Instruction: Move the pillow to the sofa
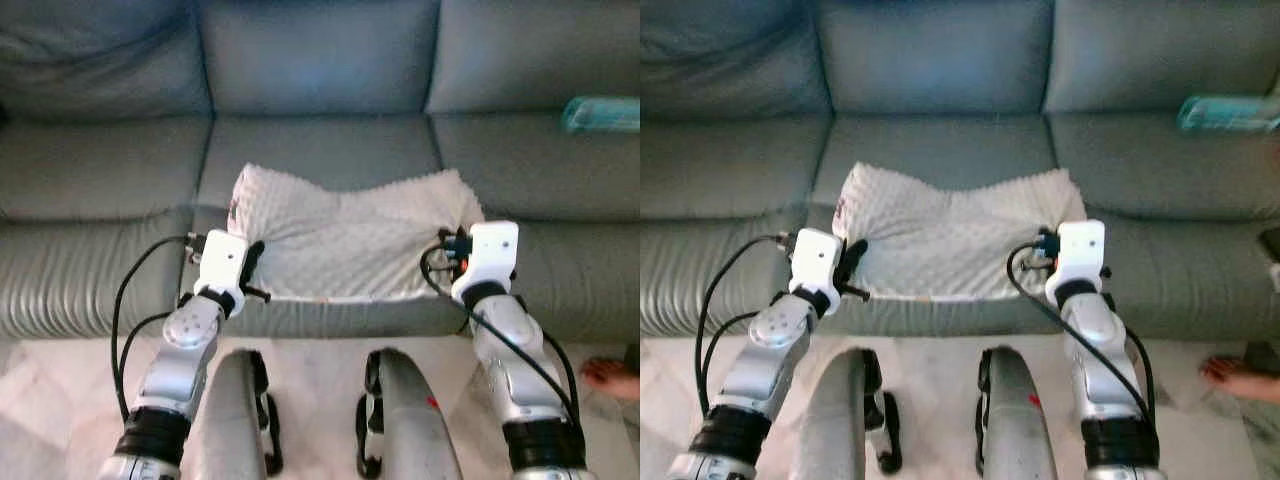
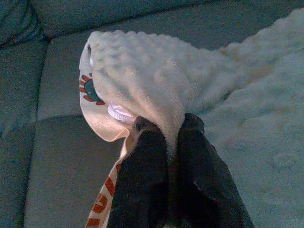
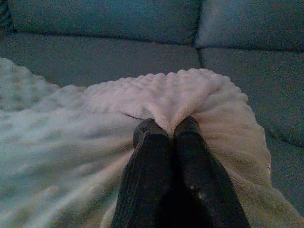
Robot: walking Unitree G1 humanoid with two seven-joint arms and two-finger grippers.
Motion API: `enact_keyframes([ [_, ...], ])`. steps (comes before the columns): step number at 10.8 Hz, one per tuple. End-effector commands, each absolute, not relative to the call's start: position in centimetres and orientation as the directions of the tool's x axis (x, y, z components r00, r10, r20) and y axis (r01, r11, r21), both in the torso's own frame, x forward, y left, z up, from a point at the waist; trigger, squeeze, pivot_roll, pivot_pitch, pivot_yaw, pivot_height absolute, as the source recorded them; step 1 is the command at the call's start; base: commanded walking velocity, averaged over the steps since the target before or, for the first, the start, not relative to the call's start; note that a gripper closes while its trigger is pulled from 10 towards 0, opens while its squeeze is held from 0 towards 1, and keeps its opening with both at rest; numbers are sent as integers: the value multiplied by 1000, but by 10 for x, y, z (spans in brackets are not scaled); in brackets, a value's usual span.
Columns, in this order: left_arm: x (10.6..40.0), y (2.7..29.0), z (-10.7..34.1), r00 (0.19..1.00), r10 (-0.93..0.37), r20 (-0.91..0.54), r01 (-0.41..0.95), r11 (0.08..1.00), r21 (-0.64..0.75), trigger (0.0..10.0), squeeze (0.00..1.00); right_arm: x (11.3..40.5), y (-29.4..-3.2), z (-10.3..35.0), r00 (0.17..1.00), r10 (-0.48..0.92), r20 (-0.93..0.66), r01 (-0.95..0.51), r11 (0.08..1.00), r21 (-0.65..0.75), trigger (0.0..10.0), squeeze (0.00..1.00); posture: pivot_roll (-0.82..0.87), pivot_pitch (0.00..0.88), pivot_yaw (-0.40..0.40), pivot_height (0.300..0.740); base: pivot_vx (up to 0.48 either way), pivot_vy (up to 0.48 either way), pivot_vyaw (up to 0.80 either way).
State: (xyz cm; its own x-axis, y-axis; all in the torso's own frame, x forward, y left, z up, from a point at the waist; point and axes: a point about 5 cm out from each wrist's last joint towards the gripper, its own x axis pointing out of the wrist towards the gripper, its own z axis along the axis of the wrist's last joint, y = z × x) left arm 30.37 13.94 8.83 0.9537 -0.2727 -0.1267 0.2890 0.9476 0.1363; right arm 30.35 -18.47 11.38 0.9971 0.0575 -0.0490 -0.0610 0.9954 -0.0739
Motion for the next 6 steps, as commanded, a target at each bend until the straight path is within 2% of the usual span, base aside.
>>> enact_keyframes([
  [1, 309, 150, 90, 969, -220, -113, 238, 956, 173, 10000, 0, 310, -190, 120, 999, 44, -20, -45, 997, -69, 10000, 0, -24, 401, 41, 627, 0, 0, 0],
  [4, 339, 164, 108, 998, -60, -36, 65, 983, 173, 10000, 0, 339, -170, 146, 990, 125, 69, -120, 990, -77, 10000, 0, -16, 480, 52, 627, 0, 0, 0],
  [6, 353, 155, 109, 997, -60, -41, 67, 981, 181, 10000, 0, 351, -155, 155, 980, 171, 102, -161, 982, -98, 10000, 0, -21, 516, 59, 627, 0, 0, 0],
])
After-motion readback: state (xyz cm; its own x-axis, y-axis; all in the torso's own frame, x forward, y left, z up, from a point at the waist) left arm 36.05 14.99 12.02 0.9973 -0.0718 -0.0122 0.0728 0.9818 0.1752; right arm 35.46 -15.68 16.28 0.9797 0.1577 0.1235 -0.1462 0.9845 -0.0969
